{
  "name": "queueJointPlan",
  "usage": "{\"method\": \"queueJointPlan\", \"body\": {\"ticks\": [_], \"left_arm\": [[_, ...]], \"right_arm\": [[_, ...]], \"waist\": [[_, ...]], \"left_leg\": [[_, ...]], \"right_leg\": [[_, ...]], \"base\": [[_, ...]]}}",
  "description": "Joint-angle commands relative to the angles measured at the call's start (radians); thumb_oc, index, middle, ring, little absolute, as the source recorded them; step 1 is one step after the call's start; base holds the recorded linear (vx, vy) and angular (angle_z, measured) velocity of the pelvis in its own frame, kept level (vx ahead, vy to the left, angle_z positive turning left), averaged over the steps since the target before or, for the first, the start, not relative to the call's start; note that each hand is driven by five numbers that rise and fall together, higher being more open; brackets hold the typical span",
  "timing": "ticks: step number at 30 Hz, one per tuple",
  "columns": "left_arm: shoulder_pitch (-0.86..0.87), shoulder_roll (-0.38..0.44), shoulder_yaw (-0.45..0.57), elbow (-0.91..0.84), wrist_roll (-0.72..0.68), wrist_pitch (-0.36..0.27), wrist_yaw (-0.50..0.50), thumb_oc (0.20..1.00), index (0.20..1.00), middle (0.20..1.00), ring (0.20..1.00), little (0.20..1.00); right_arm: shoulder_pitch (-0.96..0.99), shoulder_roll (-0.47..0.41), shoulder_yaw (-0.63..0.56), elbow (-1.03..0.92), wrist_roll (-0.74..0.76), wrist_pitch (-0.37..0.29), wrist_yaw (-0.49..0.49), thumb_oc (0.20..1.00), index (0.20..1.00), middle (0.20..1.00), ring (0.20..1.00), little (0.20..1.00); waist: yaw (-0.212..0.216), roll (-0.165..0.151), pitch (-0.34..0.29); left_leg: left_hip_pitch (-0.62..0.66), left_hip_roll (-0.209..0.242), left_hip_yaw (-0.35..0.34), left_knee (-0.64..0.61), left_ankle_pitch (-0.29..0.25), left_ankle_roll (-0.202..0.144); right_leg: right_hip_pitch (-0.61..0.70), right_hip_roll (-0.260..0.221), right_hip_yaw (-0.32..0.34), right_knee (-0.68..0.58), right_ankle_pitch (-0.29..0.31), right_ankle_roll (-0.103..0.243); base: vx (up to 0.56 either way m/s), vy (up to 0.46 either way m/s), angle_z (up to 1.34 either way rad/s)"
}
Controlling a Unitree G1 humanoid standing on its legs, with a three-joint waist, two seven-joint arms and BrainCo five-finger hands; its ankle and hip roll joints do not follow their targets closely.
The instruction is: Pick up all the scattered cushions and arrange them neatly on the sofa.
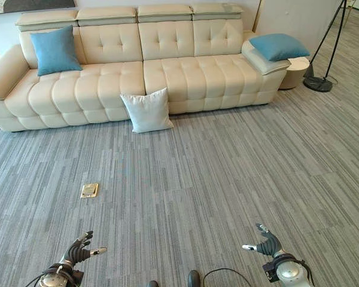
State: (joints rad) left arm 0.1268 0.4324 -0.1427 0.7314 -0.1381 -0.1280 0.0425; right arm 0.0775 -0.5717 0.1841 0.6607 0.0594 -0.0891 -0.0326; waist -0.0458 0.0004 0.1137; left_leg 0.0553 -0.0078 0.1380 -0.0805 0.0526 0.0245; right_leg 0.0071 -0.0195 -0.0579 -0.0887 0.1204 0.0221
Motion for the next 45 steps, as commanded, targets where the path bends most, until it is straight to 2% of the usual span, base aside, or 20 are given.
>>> {"method": "queueJointPlan", "body": {"ticks": [1,10,14,21,25,28,30,31,32,34,36,39,41,44,45], "left_arm": [[-0.029,0.015,0.052,0.029,-0.031,-0.013,0.010,1.000,1.000,1.000,1.000,1.000],[-0.006,0.014,0.070,0.032,-0.016,0.002,0.016,1.000,1.000,1.000,1.000,1.000],[0.002,0.006,0.078,-0.024,-0.058,-0.008,0.021,1.000,1.000,1.000,1.000,1.000],[-0.002,0.013,0.081,-0.039,-0.073,-0.006,0.025,1.000,1.000,1.000,1.000,1.000],[-0.007,0.027,0.094,-0.054,-0.080,-0.011,0.039,1.000,1.000,1.000,1.000,1.000],[-0.011,0.028,0.102,-0.060,-0.096,-0.013,0.044,1.000,1.000,1.000,1.000,1.000],[-0.015,0.032,0.099,-0.074,-0.094,-0.011,0.040,1.000,1.000,1.000,1.000,1.000],[-0.015,0.031,0.099,-0.074,-0.094,-0.011,0.040,1.000,1.000,1.000,1.000,1.000],[-0.014,0.031,0.096,-0.086,-0.082,-0.010,0.040,1.000,1.000,1.000,1.000,1.000],[-0.012,0.029,0.088,-0.088,-0.064,-0.013,0.039,1.000,1.000,1.000,1.000,1.000],[-0.006,0.024,0.078,-0.089,-0.062,-0.018,0.032,1.000,1.000,1.000,1.000,1.000],[-0.013,0.006,0.075,-0.075,-0.070,-0.016,0.036,1.000,1.000,1.000,1.000,1.000],[-0.024,-0.002,0.075,-0.070,-0.063,-0.017,0.043,1.000,1.000,1.000,1.000,1.000],[-0.025,-0.006,0.069,-0.086,-0.058,-0.020,0.039,1.000,1.000,1.000,1.000,1.000],[-0.020,-0.012,0.062,-0.090,-0.062,-0.023,0.032,1.000,1.000,1.000,1.000,1.000]], "right_arm": [[-0.056,0.011,-0.019,0.037,0.015,-0.024,-0.023,1.000,1.000,1.000,1.000,1.000],[-0.035,0.039,-0.074,0.066,0.049,-0.013,-0.042,1.000,1.000,1.000,1.000,1.000],[-0.030,0.060,-0.097,0.081,0.070,-0.012,-0.059,1.000,1.000,1.000,1.000,1.000],[-0.042,0.074,-0.106,0.094,0.084,-0.009,-0.072,1.000,1.000,1.000,1.000,1.000],[-0.070,0.075,-0.081,0.092,0.072,-0.005,-0.078,1.000,1.000,1.000,1.000,1.000],[-0.085,0.074,-0.070,0.082,0.066,-0.004,-0.077,1.000,1.000,1.000,1.000,1.000],[-0.093,0.077,-0.065,0.061,0.066,-0.003,-0.073,1.000,1.000,1.000,1.000,1.000],[-0.093,0.077,-0.065,0.061,0.066,-0.003,-0.073,1.000,1.000,1.000,1.000,1.000],[-0.090,0.078,-0.063,0.023,0.063,-0.008,-0.068,1.000,1.000,1.000,1.000,1.000],[-0.084,0.074,-0.063,-0.019,0.068,-0.015,-0.063,1.000,1.000,1.000,1.000,1.000],[-0.078,0.066,-0.057,-0.046,0.077,-0.024,-0.056,1.000,1.000,1.000,1.000,1.000],[-0.070,0.060,-0.048,-0.059,0.072,-0.024,-0.057,1.000,1.000,1.000,1.000,1.000],[-0.063,0.062,-0.056,-0.071,0.072,-0.020,-0.057,1.000,1.000,1.000,1.000,1.000],[-0.037,0.058,-0.062,-0.101,0.071,-0.021,-0.050,1.000,1.000,1.000,1.000,1.000],[-0.002,0.062,-0.082,-0.118,0.083,-0.022,-0.038,1.000,1.000,1.000,1.000,1.000]], "waist": [[0.000,-0.034,0.002],[0.019,-0.039,0.020],[0.033,-0.045,0.026],[0.037,-0.052,0.030],[0.049,-0.062,0.033],[0.052,-0.063,0.036],[0.048,-0.059,0.050],[0.048,-0.060,0.050],[0.036,-0.047,0.072],[0.020,-0.037,0.091],[0.004,-0.037,0.100],[-0.027,-0.040,0.115],[-0.044,-0.034,0.119],[-0.060,-0.025,0.115],[-0.073,-0.012,0.103]], "left_leg": [[0.023,0.022,-0.013,0.007,-0.094,-0.058],[-0.019,0.016,-0.022,0.044,-0.103,-0.050],[-0.046,0.008,-0.038,0.072,-0.121,-0.042],[-0.071,-0.008,-0.055,0.129,-0.160,-0.024],[-0.107,-0.031,-0.066,0.175,-0.192,-0.008],[-0.123,-0.047,-0.074,0.200,-0.213,0.008],[-0.114,-0.053,-0.076,0.212,-0.236,0.024],[-0.115,-0.054,-0.075,0.213,-0.237,0.024],[-0.081,-0.049,-0.088,0.208,-0.247,0.030],[-0.020,-0.045,-0.093,0.188,-0.250,0.027],[0.031,-0.048,-0.103,0.162,-0.252,0.025],[0.115,-0.060,-0.139,0.126,-0.279,0.014],[0.163,-0.055,-0.158,0.114,-0.292,-0.001],[0.209,-0.042,-0.175,0.104,-0.301,-0.020],[0.222,-0.015,-0.192,0.155,-0.255,-0.059]], "right_leg": [[0.046,-0.031,0.001,0.017,-0.126,0.079],[0.031,-0.041,-0.019,0.028,-0.126,0.085],[0.023,-0.051,-0.036,0.052,-0.146,0.086],[0.013,-0.064,-0.029,0.094,-0.165,0.085],[-0.014,-0.079,0.003,0.120,-0.159,0.104],[-0.065,-0.092,0.018,0.207,-0.153,0.129],[-0.111,-0.093,0.023,0.329,-0.155,0.136],[-0.114,-0.094,0.023,0.334,-0.158,0.136],[-0.188,-0.081,0.021,0.451,-0.144,0.133],[-0.239,-0.070,-0.012,0.449,-0.143,0.120],[-0.278,-0.059,-0.040,0.368,-0.133,0.114],[-0.337,-0.047,-0.077,0.205,-0.076,0.129],[-0.378,-0.045,-0.106,0.140,-0.041,0.139],[-0.381,-0.045,-0.124,0.137,-0.030,0.135],[-0.368,-0.034,-0.109,0.181,-0.018,0.107]], "base": [[0.00,0.000,0.00],[0.02,0.013,0.04],[0.08,0.030,0.12],[0.07,0.059,0.11],[0.08,0.123,-0.09],[0.09,0.159,-0.22],[0.10,0.145,-0.30],[0.14,0.141,-0.06],[0.17,0.110,0.00],[0.28,0.074,-0.03],[0.35,-0.021,0.13],[0.39,-0.046,0.13],[0.45,-0.081,0.29],[0.41,-0.137,0.40],[0.32,-0.156,0.52]]}}
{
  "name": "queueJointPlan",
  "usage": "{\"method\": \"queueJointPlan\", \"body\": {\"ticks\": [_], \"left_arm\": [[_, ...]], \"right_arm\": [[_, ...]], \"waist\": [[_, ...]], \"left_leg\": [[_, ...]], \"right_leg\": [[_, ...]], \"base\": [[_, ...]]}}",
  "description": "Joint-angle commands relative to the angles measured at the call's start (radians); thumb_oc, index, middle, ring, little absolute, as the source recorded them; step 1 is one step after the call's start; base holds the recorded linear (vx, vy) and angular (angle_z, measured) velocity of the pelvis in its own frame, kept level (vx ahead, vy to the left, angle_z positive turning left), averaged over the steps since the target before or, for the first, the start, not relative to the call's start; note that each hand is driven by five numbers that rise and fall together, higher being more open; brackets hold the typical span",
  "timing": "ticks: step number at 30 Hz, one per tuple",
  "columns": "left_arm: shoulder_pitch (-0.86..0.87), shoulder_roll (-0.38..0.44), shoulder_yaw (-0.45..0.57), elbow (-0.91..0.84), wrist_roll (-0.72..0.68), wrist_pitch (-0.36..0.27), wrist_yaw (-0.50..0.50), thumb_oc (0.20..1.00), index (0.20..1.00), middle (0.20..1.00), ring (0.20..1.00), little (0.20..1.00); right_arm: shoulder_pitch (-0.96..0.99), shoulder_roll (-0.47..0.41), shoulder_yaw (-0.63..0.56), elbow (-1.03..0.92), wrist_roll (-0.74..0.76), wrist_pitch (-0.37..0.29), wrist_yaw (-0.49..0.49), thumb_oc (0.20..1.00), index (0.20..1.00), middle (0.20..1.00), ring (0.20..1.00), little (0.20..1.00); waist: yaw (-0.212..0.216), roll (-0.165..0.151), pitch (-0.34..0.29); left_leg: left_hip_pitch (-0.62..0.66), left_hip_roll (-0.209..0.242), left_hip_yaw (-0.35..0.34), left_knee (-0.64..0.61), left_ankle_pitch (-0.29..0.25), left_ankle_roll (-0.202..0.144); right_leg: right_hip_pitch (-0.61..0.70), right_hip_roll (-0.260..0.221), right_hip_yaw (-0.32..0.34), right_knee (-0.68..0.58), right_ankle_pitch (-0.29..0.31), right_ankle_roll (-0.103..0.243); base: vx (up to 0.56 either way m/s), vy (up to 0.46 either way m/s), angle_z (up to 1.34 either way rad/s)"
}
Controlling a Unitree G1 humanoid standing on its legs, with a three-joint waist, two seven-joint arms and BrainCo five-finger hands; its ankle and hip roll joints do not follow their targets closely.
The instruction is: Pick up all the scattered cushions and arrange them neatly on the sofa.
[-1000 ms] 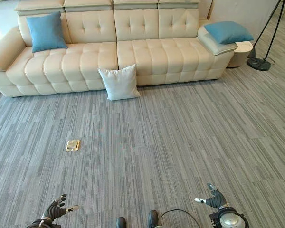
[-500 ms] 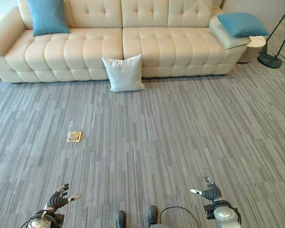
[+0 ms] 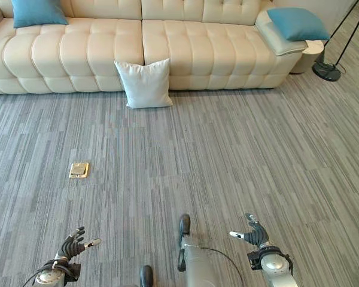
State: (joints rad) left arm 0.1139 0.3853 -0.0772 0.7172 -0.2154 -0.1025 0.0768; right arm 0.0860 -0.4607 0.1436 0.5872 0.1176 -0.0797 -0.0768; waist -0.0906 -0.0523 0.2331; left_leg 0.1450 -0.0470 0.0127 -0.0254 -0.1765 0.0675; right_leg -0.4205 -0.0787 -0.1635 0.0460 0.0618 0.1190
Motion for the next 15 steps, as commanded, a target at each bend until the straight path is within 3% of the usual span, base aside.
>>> {"method": "queueJointPlan", "body": {"ticks": [1,2,3,4,5,6,8,9,10,12,13,14,15], "left_arm": [[-0.007,0.036,-0.004,-0.076,0.015,-0.048,-0.003,1.000,1.000,1.000,1.000,1.000],[-0.018,0.028,-0.021,-0.068,0.008,-0.047,-0.007,1.000,1.000,1.000,1.000,1.000],[-0.019,0.029,-0.021,-0.067,0.008,-0.047,-0.007,1.000,1.000,1.000,1.000,1.000],[-0.026,0.025,-0.032,-0.068,-0.005,-0.042,-0.015,1.000,1.000,1.000,1.000,1.000],[-0.029,0.025,-0.035,-0.066,-0.005,-0.042,-0.014,1.000,1.000,1.000,1.000,1.000],[-0.036,0.028,-0.041,-0.070,-0.003,-0.044,-0.013,1.000,1.000,1.000,1.000,1.000],[-0.036,0.028,-0.041,-0.070,-0.003,-0.044,-0.013,1.000,1.000,1.000,1.000,1.000],[-0.058,0.022,-0.055,-0.079,-0.036,-0.052,-0.014,1.000,1.000,1.000,1.000,1.000],[-0.059,0.023,-0.057,-0.091,-0.039,-0.051,-0.015,1.000,1.000,1.000,1.000,1.000],[-0.058,0.024,-0.055,-0.100,-0.043,-0.050,-0.013,1.000,1.000,1.000,1.000,1.000],[-0.053,0.027,-0.048,-0.109,-0.037,-0.050,-0.007,1.000,1.000,1.000,1.000,1.000],[-0.052,0.027,-0.048,-0.109,-0.037,-0.049,-0.007,1.000,1.000,1.000,1.000,1.000],[-0.052,0.028,-0.043,-0.109,-0.027,-0.047,-0.001,1.000,1.000,1.000,1.000,1.000]], "right_arm": [[-0.011,-0.048,-0.042,-0.045,0.025,-0.032,0.006,1.000,1.000,1.000,1.000,1.000],[-0.009,-0.044,-0.043,-0.032,0.031,-0.036,0.003,1.000,1.000,1.000,1.000,1.000],[-0.010,-0.044,-0.043,-0.031,0.031,-0.036,0.003,1.000,1.000,1.000,1.000,1.000],[-0.017,-0.047,-0.034,-0.031,0.034,-0.042,-0.001,1.000,1.000,1.000,1.000,1.000],[-0.017,-0.047,-0.036,-0.030,0.040,-0.042,-0.005,1.000,1.000,1.000,1.000,1.000],[-0.017,-0.048,-0.038,-0.032,0.047,-0.043,-0.009,1.000,1.000,1.000,1.000,1.000],[-0.017,-0.048,-0.038,-0.032,0.047,-0.043,-0.009,1.000,1.000,1.000,1.000,1.000],[-0.023,-0.055,-0.032,-0.021,0.051,-0.040,-0.018,1.000,1.000,1.000,1.000,1.000],[-0.021,-0.055,-0.034,-0.020,0.051,-0.039,-0.021,1.000,1.000,1.000,1.000,1.000],[-0.021,-0.051,-0.035,-0.019,0.050,-0.039,-0.023,1.000,1.000,1.000,1.000,1.000],[-0.018,-0.048,-0.039,-0.016,0.051,-0.040,-0.030,1.000,1.000,1.000,1.000,1.000],[-0.018,-0.047,-0.039,-0.016,0.051,-0.040,-0.030,1.000,1.000,1.000,1.000,1.000],[-0.025,-0.043,-0.039,0.006,0.048,-0.038,-0.041,1.000,1.000,1.000,1.000,1.000]], "waist": [[-0.030,0.037,-0.018],[-0.040,0.052,-0.024],[-0.042,0.048,-0.026],[-0.041,0.054,-0.024],[-0.041,0.051,-0.026],[-0.035,0.038,-0.022],[-0.035,0.037,-0.022],[-0.003,0.008,0.011],[0.007,-0.002,0.019],[0.016,-0.003,0.026],[0.030,-0.002,0.028],[0.030,-0.003,0.028],[0.046,0.009,0.026]], "left_leg": [[0.129,0.020,-0.069,0.099,-0.022,-0.102],[0.086,0.057,-0.047,0.229,0.092,-0.154],[0.083,0.054,-0.050,0.229,0.096,-0.153],[-0.003,0.089,-0.014,0.413,0.212,-0.178],[-0.025,0.116,0.020,0.467,0.241,-0.174],[-0.082,0.126,0.058,0.515,0.235,-0.158],[-0.083,0.126,0.057,0.515,0.236,-0.158],[-0.257,0.132,0.137,0.564,0.130,-0.114],[-0.313,0.132,0.160,0.507,0.100,-0.104],[-0.330,0.126,0.163,0.444,0.090,-0.102],[-0.396,0.123,0.157,0.298,0.134,-0.113],[-0.393,0.122,0.157,0.294,0.136,-0.113],[-0.419,0.116,0.144,0.154,0.221,-0.134]], "right_leg": [[0.058,0.021,-0.003,0.045,0.042,0.011],[0.089,0.034,-0.005,0.070,0.019,-0.017],[0.087,0.029,-0.005,0.069,0.022,-0.017],[0.138,0.049,-0.007,0.078,-0.026,-0.064],[0.159,0.053,-0.007,0.079,-0.047,-0.080],[0.188,0.045,-0.004,0.074,-0.064,-0.089],[0.187,0.045,-0.004,0.074,-0.064,-0.089],[0.269,0.031,0.017,0.059,-0.107,-0.092],[0.294,0.023,0.023,0.051,-0.118,-0.088],[0.317,0.023,0.031,0.044,-0.129,-0.085],[0.365,0.034,0.041,0.021,-0.149,-0.078],[0.367,0.032,0.040,0.021,-0.150,-0.078],[0.421,0.055,0.057,-0.006,-0.167,-0.072]], "base": [[0.60,-0.352,0.88],[0.27,-0.199,0.85],[0.53,-0.359,0.90],[0.38,-0.245,0.50],[0.54,-0.342,0.22],[0.29,-0.181,-0.20],[0.25,-0.126,-0.36],[0.48,-0.183,-0.15],[0.48,-0.180,0.27],[0.31,-0.005,0.26],[0.38,0.005,-0.13],[0.57,0.028,-0.16],[0.30,0.032,-0.17]]}}
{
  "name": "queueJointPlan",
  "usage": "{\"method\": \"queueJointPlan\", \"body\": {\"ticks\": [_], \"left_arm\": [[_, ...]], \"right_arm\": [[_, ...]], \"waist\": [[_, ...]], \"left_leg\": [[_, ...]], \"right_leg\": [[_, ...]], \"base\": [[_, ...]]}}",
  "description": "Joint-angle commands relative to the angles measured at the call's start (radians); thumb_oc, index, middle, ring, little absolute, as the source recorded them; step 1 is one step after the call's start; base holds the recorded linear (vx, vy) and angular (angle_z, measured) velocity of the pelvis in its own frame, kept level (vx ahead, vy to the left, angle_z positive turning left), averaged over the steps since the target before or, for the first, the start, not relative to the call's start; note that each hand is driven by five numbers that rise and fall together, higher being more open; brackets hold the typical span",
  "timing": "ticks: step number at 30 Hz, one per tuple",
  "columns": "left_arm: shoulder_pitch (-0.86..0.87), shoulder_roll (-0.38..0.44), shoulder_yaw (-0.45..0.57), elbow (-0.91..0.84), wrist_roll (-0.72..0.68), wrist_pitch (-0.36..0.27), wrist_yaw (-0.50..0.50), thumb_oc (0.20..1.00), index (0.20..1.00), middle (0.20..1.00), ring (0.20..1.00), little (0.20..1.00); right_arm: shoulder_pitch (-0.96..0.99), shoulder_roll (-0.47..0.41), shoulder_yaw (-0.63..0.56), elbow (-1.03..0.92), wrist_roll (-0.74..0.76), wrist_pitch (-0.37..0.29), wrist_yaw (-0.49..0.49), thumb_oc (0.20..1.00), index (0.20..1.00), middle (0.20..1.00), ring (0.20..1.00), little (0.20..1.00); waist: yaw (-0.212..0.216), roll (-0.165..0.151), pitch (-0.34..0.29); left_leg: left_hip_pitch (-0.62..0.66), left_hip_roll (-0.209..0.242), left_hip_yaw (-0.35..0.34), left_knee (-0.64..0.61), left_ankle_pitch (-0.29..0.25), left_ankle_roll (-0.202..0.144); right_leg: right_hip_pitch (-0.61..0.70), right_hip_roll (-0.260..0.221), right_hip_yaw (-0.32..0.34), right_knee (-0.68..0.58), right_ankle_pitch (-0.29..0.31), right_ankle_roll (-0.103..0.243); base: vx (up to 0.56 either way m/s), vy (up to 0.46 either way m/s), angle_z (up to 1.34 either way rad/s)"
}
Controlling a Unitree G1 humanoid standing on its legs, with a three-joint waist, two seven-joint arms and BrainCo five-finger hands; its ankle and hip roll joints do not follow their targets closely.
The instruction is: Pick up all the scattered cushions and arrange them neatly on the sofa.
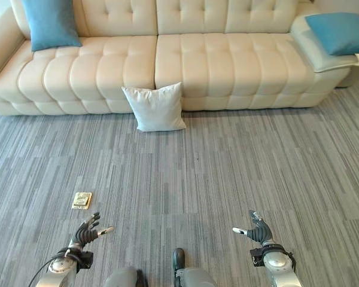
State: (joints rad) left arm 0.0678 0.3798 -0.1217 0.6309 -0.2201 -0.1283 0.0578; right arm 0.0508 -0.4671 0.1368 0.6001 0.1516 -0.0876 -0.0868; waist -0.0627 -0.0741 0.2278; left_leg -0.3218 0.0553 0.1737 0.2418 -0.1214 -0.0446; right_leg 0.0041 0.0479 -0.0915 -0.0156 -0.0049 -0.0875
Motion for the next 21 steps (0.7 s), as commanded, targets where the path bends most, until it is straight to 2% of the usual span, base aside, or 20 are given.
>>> {"method": "queueJointPlan", "body": {"ticks": [1,2,3,4,5,7,8,9,10,11,12,14,16,17,19,21], "left_arm": [[-0.006,0.034,0.002,-0.022,-0.022,-0.021,0.018,1.000,1.000,1.000,1.000,1.000],[-0.004,0.034,0.005,-0.018,-0.016,-0.018,0.021,1.000,1.000,1.000,1.000,1.000],[-0.004,0.034,0.005,-0.018,-0.016,-0.018,0.021,1.000,1.000,1.000,1.000,1.000],[0.003,0.036,0.008,-0.016,-0.011,-0.015,0.025,1.000,1.000,1.000,1.000,1.000],[0.008,0.038,0.009,-0.017,-0.008,-0.015,0.029,1.000,1.000,1.000,1.000,1.000],[0.018,0.040,0.015,-0.015,-0.001,-0.010,0.024,1.000,1.000,1.000,1.000,1.000],[0.023,0.042,0.016,-0.015,0.000,-0.009,0.020,1.000,1.000,1.000,1.000,1.000],[0.027,0.048,0.013,-0.009,0.017,-0.004,0.013,1.000,1.000,1.000,1.000,1.000],[0.023,0.053,0.011,-0.009,0.028,0.002,0.012,1.000,1.000,1.000,1.000,1.000],[0.023,0.053,0.011,-0.009,0.028,0.002,0.012,1.000,1.000,1.000,1.000,1.000],[0.008,0.064,0.003,-0.009,0.035,0.000,0.015,1.000,1.000,1.000,1.000,1.000],[0.002,0.076,0.000,-0.015,0.043,0.002,0.020,1.000,1.000,1.000,1.000,1.000],[0.003,0.084,0.004,-0.014,0.037,0.003,0.028,1.000,1.000,1.000,1.000,1.000],[0.001,0.081,0.001,-0.015,0.038,0.006,0.028,1.000,1.000,1.000,1.000,1.000],[-0.010,0.075,-0.002,-0.004,0.037,0.004,0.030,1.000,1.000,1.000,1.000,1.000],[-0.024,0.074,-0.004,0.003,0.040,0.003,0.029,1.000,1.000,1.000,1.000,1.000]], "right_arm": [[0.010,-0.037,-0.033,-0.006,0.014,-0.030,-0.031,1.000,1.000,1.000,1.000,1.000],[0.007,-0.030,-0.035,0.000,0.012,-0.027,-0.036,1.000,1.000,1.000,1.000,1.000],[0.007,-0.030,-0.035,0.000,0.012,-0.027,-0.036,1.000,1.000,1.000,1.000,1.000],[0.004,-0.027,-0.034,0.005,-0.002,-0.019,-0.040,1.000,1.000,1.000,1.000,1.000],[0.001,-0.027,-0.031,0.009,-0.010,-0.017,-0.041,1.000,1.000,1.000,1.000,1.000],[0.006,-0.021,-0.033,0.003,-0.013,-0.014,-0.031,1.000,1.000,1.000,1.000,1.000],[0.010,-0.016,-0.034,0.003,-0.016,-0.011,-0.026,1.000,1.000,1.000,1.000,1.000],[0.017,0.002,-0.033,0.013,-0.021,-0.010,-0.018,1.000,1.000,1.000,1.000,1.000],[0.018,0.012,-0.031,0.006,-0.023,-0.007,-0.014,1.000,1.000,1.000,1.000,1.000],[0.018,0.013,-0.031,0.006,-0.023,-0.007,-0.014,1.000,1.000,1.000,1.000,1.000],[0.002,0.022,-0.021,-0.006,-0.018,-0.010,-0.015,1.000,1.000,1.000,1.000,1.000],[-0.018,0.029,-0.002,0.001,-0.029,-0.007,-0.012,1.000,1.000,1.000,1.000,1.000],[-0.032,0.041,0.009,0.010,-0.031,-0.007,-0.016,1.000,1.000,1.000,1.000,1.000],[-0.036,0.044,0.011,0.011,-0.032,-0.006,-0.015,1.000,1.000,1.000,1.000,1.000],[-0.035,0.043,0.014,0.009,-0.026,-0.006,-0.009,1.000,1.000,1.000,1.000,1.000],[-0.037,0.034,0.012,0.006,-0.024,-0.005,-0.012,1.000,1.000,1.000,1.000,1.000]], "waist": [[0.018,0.030,0.033],[0.030,0.026,0.023],[0.031,0.026,0.023],[0.048,0.027,0.012],[0.055,0.020,0.011],[0.064,0.025,-0.005],[0.069,0.017,-0.011],[0.068,-0.004,-0.025],[0.067,-0.019,-0.025],[0.068,-0.019,-0.025],[0.065,-0.032,-0.019],[0.067,-0.027,-0.012],[0.067,-0.013,-0.006],[0.060,-0.003,-0.007],[0.033,0.015,-0.001],[0.010,0.024,0.006]], "left_leg": [[0.051,0.013,-0.016,-0.116,0.168,-0.022],[-0.001,0.011,-0.011,-0.182,0.195,-0.028],[-0.001,0.011,-0.011,-0.182,0.195,-0.028],[-0.039,0.018,-0.015,-0.214,0.219,-0.031],[-0.063,0.018,-0.019,-0.193,0.227,-0.033],[-0.044,0.024,-0.019,-0.200,0.237,-0.028],[-0.061,0.024,-0.021,-0.151,0.254,-0.026],[-0.056,-0.001,-0.005,-0.086,0.223,-0.005],[-0.042,-0.018,0.005,-0.065,0.194,0.013],[-0.043,-0.018,0.006,-0.064,0.193,0.013],[-0.015,-0.036,0.019,-0.031,0.129,0.051],[0.043,-0.050,0.031,-0.022,0.074,0.088],[0.121,-0.056,0.044,-0.042,0.035,0.105],[0.160,-0.061,0.040,-0.060,0.026,0.107],[0.234,-0.074,0.016,-0.105,0.016,0.105],[0.291,-0.081,0.001,-0.138,-0.001,0.097]], "right_leg": [[-0.002,-0.072,-0.015,0.055,-0.100,0.134],[0.052,-0.068,0.006,0.039,-0.127,0.142],[0.052,-0.068,0.006,0.039,-0.127,0.142],[0.095,-0.067,0.037,0.039,-0.149,0.148],[0.120,-0.072,0.052,0.045,-0.162,0.151],[0.138,-0.069,0.070,0.049,-0.174,0.157],[0.166,-0.081,0.079,0.062,-0.178,0.163],[0.159,-0.126,0.083,0.135,-0.140,0.187],[0.131,-0.146,0.089,0.208,-0.076,0.206],[0.130,-0.147,0.090,0.209,-0.077,0.207],[0.066,-0.182,0.106,0.354,0.040,0.226],[0.002,-0.213,0.095,0.477,0.133,0.219],[-0.038,-0.249,0.040,0.542,0.164,0.223],[-0.069,-0.239,0.029,0.553,0.140,0.211],[-0.157,-0.173,0.028,0.552,0.060,0.202],[-0.220,-0.149,-0.016,0.460,-0.008,0.199]], "base": [[0.67,0.087,-0.41],[0.37,0.054,-0.47],[0.73,0.165,-0.48],[0.55,0.175,-0.34],[0.55,0.174,-0.35],[0.41,0.159,-0.41],[0.82,0.351,-0.52],[0.74,0.340,-0.54],[0.54,0.268,-0.67],[0.42,0.272,-0.46],[0.42,0.288,-0.28],[0.48,0.321,-0.05],[0.44,0.250,-0.10],[0.46,0.206,-0.10],[0.46,0.163,0.12],[0.43,0.071,0.21]]}}
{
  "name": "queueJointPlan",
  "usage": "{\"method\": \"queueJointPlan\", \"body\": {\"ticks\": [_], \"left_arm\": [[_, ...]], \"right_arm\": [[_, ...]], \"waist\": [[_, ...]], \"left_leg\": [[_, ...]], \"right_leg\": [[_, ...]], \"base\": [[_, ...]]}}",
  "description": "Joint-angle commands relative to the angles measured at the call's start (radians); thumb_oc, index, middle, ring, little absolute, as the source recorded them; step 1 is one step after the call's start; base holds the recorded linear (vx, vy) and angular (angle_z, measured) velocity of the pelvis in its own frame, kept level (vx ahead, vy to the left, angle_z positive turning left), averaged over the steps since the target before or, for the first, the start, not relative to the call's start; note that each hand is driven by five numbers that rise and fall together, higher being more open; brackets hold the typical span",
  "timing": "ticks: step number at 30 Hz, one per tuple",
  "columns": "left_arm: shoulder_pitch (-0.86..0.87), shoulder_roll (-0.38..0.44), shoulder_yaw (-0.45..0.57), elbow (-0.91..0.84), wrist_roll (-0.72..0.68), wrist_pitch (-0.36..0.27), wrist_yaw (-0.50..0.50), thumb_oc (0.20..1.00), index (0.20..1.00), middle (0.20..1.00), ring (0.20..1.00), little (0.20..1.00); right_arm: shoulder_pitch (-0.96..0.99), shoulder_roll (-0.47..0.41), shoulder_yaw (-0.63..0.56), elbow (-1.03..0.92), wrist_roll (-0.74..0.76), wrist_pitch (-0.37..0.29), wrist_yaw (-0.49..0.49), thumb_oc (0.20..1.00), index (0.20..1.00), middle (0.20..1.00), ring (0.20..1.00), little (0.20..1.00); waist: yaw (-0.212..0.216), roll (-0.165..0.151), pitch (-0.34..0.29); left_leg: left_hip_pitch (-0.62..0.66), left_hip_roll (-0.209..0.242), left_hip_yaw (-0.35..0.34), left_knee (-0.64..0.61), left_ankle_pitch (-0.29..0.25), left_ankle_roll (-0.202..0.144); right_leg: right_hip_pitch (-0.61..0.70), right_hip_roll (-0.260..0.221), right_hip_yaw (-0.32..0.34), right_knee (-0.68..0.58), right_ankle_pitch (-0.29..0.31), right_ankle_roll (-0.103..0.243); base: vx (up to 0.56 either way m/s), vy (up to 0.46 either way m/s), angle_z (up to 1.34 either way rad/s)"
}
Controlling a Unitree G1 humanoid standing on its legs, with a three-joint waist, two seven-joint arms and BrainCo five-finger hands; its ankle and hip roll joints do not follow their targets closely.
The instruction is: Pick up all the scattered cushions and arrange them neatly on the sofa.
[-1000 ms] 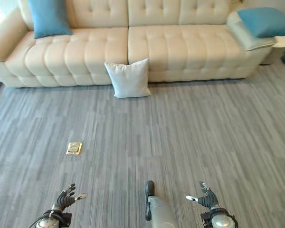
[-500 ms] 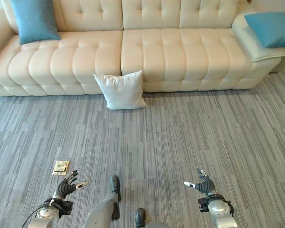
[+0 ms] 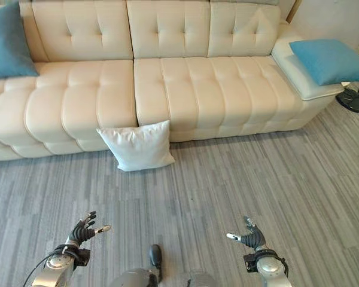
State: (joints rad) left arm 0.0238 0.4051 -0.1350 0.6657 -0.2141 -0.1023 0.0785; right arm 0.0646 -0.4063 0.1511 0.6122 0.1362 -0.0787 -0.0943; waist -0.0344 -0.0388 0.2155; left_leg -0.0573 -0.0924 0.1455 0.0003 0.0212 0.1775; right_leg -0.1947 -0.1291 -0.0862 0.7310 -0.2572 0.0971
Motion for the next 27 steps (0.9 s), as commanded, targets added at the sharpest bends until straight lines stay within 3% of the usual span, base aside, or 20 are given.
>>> {"method": "queueJointPlan", "body": {"ticks": [1,4,6,8,10,12,14,16,17,20,21,23,24,27], "left_arm": [[0.013,0.047,0.009,-0.023,0.033,-0.023,0.010,1.000,1.000,1.000,1.000,1.000],[0.003,0.036,0.008,0.002,0.039,-0.024,0.009,1.000,1.000,1.000,1.000,1.000],[-0.002,0.028,0.008,0.014,0.049,-0.021,0.010,1.000,1.000,1.000,1.000,1.000],[0.013,0.020,-0.002,0.009,0.058,-0.026,-0.005,1.000,1.000,1.000,1.000,1.000],[0.031,0.015,0.001,0.020,0.059,-0.027,-0.008,1.000,1.000,1.000,1.000,1.000],[0.046,0.008,0.003,0.020,0.050,-0.023,-0.016,1.000,1.000,1.000,1.000,1.000],[0.043,0.001,0.004,0.040,0.046,-0.018,-0.014,1.000,1.000,1.000,1.000,1.000],[0.039,0.001,0.000,0.049,0.048,-0.015,-0.013,1.000,1.000,1.000,1.000,1.000],[0.027,-0.003,-0.004,0.073,0.046,-0.014,-0.011,1.000,1.000,1.000,1.000,1.000],[0.028,0.000,-0.005,0.074,0.045,-0.013,-0.011,1.000,1.000,1.000,1.000,1.000],[0.039,0.010,0.010,0.072,0.041,-0.011,-0.003,1.000,1.000,1.000,1.000,1.000],[0.036,0.010,0.011,0.075,0.036,-0.008,-0.003,1.000,1.000,1.000,1.000,1.000],[0.035,0.012,0.017,0.095,0.033,-0.007,0.007,1.000,1.000,1.000,1.000,1.000],[0.036,0.012,0.014,0.112,0.039,-0.004,0.008,1.000,1.000,1.000,1.000,1.000]], "right_arm": [[-0.051,-0.030,0.000,-0.008,-0.007,-0.013,-0.005,1.000,1.000,1.000,1.000,1.000],[-0.045,-0.036,-0.002,0.006,-0.004,-0.009,-0.003,1.000,1.000,1.000,1.000,1.000],[-0.036,-0.038,-0.008,0.018,-0.010,-0.004,-0.002,1.000,1.000,1.000,1.000,1.000],[-0.009,-0.040,-0.017,0.015,0.002,-0.004,0.005,1.000,1.000,1.000,1.000,1.000],[0.004,-0.044,-0.026,0.014,0.005,-0.009,0.009,1.000,1.000,1.000,1.000,1.000],[0.002,-0.055,-0.022,0.005,0.009,-0.013,0.006,1.000,1.000,1.000,1.000,1.000],[-0.005,-0.062,-0.022,0.004,0.015,-0.011,-0.003,1.000,1.000,1.000,1.000,1.000],[-0.005,-0.065,-0.020,0.006,0.015,-0.008,-0.006,1.000,1.000,1.000,1.000,1.000],[-0.009,-0.070,-0.015,0.016,0.015,-0.003,-0.012,1.000,1.000,1.000,1.000,1.000],[-0.008,-0.071,-0.015,0.024,0.010,0.001,-0.016,1.000,1.000,1.000,1.000,1.000],[-0.020,-0.079,-0.008,0.045,-0.004,0.008,-0.029,1.000,1.000,1.000,1.000,1.000],[-0.026,-0.079,-0.006,0.050,-0.005,0.012,-0.031,1.000,1.000,1.000,1.000,1.000],[-0.034,-0.079,-0.003,0.067,-0.010,0.015,-0.033,1.000,1.000,1.000,1.000,1.000],[-0.024,-0.074,-0.010,0.085,-0.014,0.020,-0.030,1.000,1.000,1.000,1.000,1.000]], "waist": [[-0.031,-0.013,0.027],[-0.065,-0.026,0.040],[-0.083,-0.025,0.042],[-0.092,-0.025,0.028],[-0.100,-0.013,0.001],[-0.095,-0.013,0.006],[-0.090,-0.024,0.007],[-0.083,-0.026,0.013],[-0.063,-0.037,0.023],[-0.052,-0.041,0.024],[-0.020,-0.037,0.034],[-0.012,-0.034,0.033],[-0.004,-0.034,0.031],[-0.006,-0.042,0.017]], "left_leg": [[0.051,0.058,0.022,0.100,-0.156,-0.130],[0.139,0.029,-0.011,0.082,-0.197,-0.148],[0.181,0.025,-0.031,0.090,-0.216,-0.166],[0.208,0.023,-0.055,0.121,-0.220,-0.184],[0.196,0.051,-0.054,0.208,-0.161,-0.238],[0.128,0.090,-0.033,0.407,-0.083,-0.275],[0.062,0.135,0.007,0.538,-0.021,-0.282],[0.023,0.160,0.031,0.582,-0.028,-0.273],[-0.050,0.174,0.060,0.552,-0.082,-0.243],[-0.078,0.175,0.064,0.446,-0.114,-0.229],[-0.158,0.178,0.000,0.230,-0.028,-0.246],[-0.157,0.181,-0.024,0.172,0.003,-0.254],[-0.176,0.191,-0.069,0.119,0.052,-0.272],[-0.196,0.209,-0.055,0.116,0.075,-0.278]], "right_leg": [[-0.042,0.037,-0.038,-0.345,0.233,0.011],[-0.100,0.055,-0.084,-0.559,0.274,0.036],[-0.115,0.052,-0.119,-0.623,0.298,0.047],[-0.069,0.065,-0.089,-0.636,0.302,0.023],[-0.036,0.069,-0.098,-0.622,0.304,-0.003],[0.014,0.075,-0.098,-0.617,0.277,-0.036],[0.054,0.082,-0.093,-0.617,0.238,-0.071],[0.073,0.084,-0.087,-0.615,0.220,-0.082],[0.114,0.082,-0.076,-0.620,0.199,-0.082],[0.137,0.076,-0.070,-0.628,0.183,-0.069],[0.190,0.095,-0.033,-0.645,0.157,-0.061],[0.204,0.101,-0.024,-0.648,0.152,-0.060],[0.227,0.106,-0.002,-0.648,0.140,-0.055],[0.266,0.085,0.025,-0.644,0.122,-0.041]], "base": [[0.43,0.016,0.39],[0.45,-0.040,0.28],[0.43,-0.084,0.37],[0.39,-0.124,0.51],[0.37,-0.172,0.72],[0.29,-0.174,0.69],[0.22,-0.138,0.16],[0.21,-0.080,-0.22],[0.34,-0.064,0.03],[0.31,0.044,-0.06],[0.30,0.094,0.04],[0.32,0.124,-0.09],[0.39,0.190,-0.47],[0.31,0.209,-0.52]]}}
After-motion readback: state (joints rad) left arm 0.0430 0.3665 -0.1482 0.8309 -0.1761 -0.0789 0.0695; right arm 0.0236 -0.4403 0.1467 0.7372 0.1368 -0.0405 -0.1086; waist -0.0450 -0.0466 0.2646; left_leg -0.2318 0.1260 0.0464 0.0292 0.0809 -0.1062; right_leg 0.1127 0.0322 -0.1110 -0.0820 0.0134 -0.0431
